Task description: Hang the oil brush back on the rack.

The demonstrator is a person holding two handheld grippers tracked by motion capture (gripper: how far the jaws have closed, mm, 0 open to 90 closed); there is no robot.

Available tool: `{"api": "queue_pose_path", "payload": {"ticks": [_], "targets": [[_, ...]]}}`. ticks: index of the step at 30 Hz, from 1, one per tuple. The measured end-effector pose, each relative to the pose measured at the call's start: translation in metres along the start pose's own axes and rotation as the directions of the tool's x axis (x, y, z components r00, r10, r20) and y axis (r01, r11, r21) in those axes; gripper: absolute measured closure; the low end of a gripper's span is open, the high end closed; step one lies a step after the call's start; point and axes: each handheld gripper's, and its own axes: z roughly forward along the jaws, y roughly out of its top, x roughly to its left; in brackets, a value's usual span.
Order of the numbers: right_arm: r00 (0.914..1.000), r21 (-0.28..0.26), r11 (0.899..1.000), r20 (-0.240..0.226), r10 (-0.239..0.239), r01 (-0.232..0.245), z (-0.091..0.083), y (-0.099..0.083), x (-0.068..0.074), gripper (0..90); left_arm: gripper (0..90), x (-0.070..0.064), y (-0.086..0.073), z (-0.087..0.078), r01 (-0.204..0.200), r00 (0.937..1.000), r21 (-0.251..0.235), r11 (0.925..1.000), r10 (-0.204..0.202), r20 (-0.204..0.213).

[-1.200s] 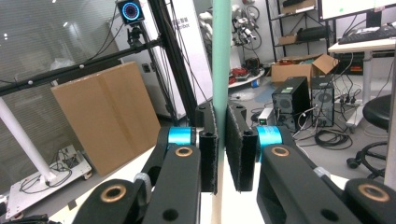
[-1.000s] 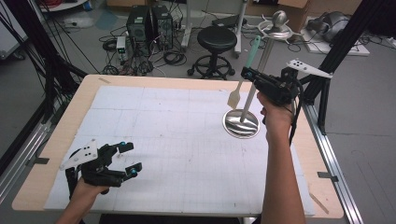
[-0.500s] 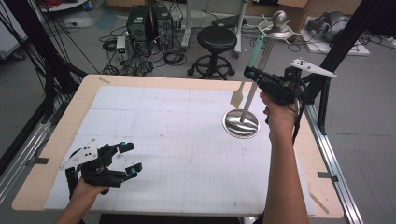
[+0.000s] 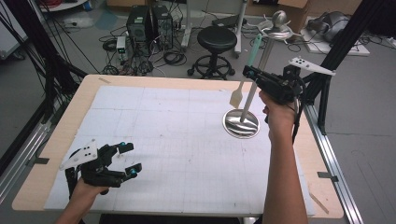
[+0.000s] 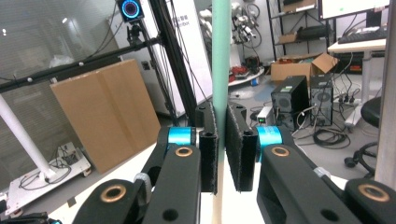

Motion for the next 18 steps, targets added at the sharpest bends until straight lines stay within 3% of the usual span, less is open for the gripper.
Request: {"api": "queue_pose_path", "payload": {"ticks": [13,15,18], "targets": [[0.9974,-0.01,1.0,0.072,0.007,-0.006,-0.008,-0.005,-0.007,82.5,18.0,0.002,-0.001,-0.001,0.0,0.9999,0.004,1.0,0.0,-0.014],[0.9944,0.005,1.0,0.106,-0.009,0.008,-0.011,-0.007,-0.005,65.9,18.0,0.003,-0.002,-0.002,0.006,0.9997,0.002,1.0,-0.006,-0.023],[0.9801,0.037,0.998,0.188,-0.064,0.058,-0.017,-0.015,0.001,55.7,18.0,0.006,-0.003,-0.004,0.009,0.9993,-0.001,1.0,-0.009,-0.035]]}}
